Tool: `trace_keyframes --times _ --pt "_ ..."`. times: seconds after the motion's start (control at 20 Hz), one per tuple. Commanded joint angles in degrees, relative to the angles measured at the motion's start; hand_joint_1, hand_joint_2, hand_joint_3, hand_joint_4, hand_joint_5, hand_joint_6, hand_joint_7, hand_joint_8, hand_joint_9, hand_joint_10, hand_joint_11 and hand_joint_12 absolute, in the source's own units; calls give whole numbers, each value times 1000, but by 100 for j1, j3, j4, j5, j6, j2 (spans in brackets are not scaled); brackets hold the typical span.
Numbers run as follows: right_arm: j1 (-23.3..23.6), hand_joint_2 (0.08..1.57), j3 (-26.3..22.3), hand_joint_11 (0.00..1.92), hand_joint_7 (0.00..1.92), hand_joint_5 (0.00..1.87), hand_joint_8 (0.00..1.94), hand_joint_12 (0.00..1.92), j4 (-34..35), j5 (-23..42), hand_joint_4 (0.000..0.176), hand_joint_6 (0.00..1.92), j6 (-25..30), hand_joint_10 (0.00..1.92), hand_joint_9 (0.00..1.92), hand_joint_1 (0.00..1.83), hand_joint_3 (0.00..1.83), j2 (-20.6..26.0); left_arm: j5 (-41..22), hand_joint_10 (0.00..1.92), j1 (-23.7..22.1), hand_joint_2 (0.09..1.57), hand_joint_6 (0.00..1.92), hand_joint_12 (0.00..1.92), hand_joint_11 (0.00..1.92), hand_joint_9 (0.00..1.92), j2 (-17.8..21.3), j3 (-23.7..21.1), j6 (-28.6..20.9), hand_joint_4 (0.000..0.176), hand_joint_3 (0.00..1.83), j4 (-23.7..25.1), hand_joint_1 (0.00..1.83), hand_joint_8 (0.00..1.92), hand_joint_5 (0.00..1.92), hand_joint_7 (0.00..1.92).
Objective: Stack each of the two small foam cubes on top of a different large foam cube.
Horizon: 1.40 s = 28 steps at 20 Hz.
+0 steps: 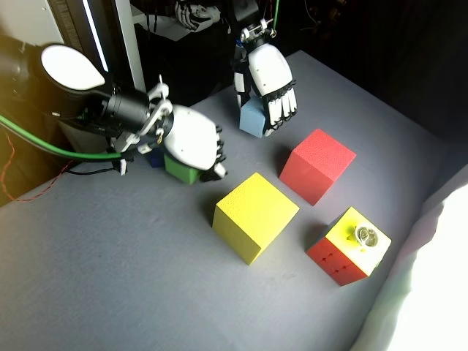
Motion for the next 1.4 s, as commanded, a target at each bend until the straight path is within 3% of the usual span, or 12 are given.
trace_keyframes --times 0.0,0.2,0.55,0.85,1.0,1.2,1.35 --pt "116 1083 -26 544 1136 982 876 1376 29 463 0 845 -185 286 1158 1255 0 56 -213 1450 -98 1297 1287 1643 289 469 120 -48 123 0 0 272 1159 1677 649 686" --pt "483 1075 -23 609 1109 1050 950 1363 31 609 0 721 -628 593 1063 1259 0 139 45 1467 -560 1263 1177 1648 311 518 460 -191 651 0 0 -80 1179 1637 751 702" --pt "1032 1053 58 627 1131 1142 916 1340 34 290 0 558 -904 646 1058 1268 0 166 374 1499 -1391 1279 1222 1688 261 472 850 -324 1453 0 0 -486 1168 1676 718 677" --pt "1449 1062 203 582 1124 1084 911 1365 36 58 0 682 -938 690 1008 1261 1 107 770 1505 -1694 1274 1212 1692 289 501 804 -86 1491 0 0 -287 1174 1654 717 702" --pt "1495 1074 270 593 1091 1067 987 1387 36 -128 0 698 -1050 763 967 1260 0 72 1046 1501 -1925 1291 1263 1692 259 474 750 113 1701 0 2 -289 1160 1688 680 676" --pt "1533 1096 447 541 1037 1018 1074 1462 38 -494 0 778 -1023 898 889 1248 3 -70 1319 1465 -2215 1269 1195 1667 277 514 597 450 1979 0 0 -351 1176 1642 729 705" --pt "1580 1088 709 618 1086 1008 1040 1431 40 -599 0 742 -814 921 897 1273 0 -291 1522 1497 -2436 1285 1235 1681 265 476 424 786 2223 0 2 -178 1166 1694 703 670"
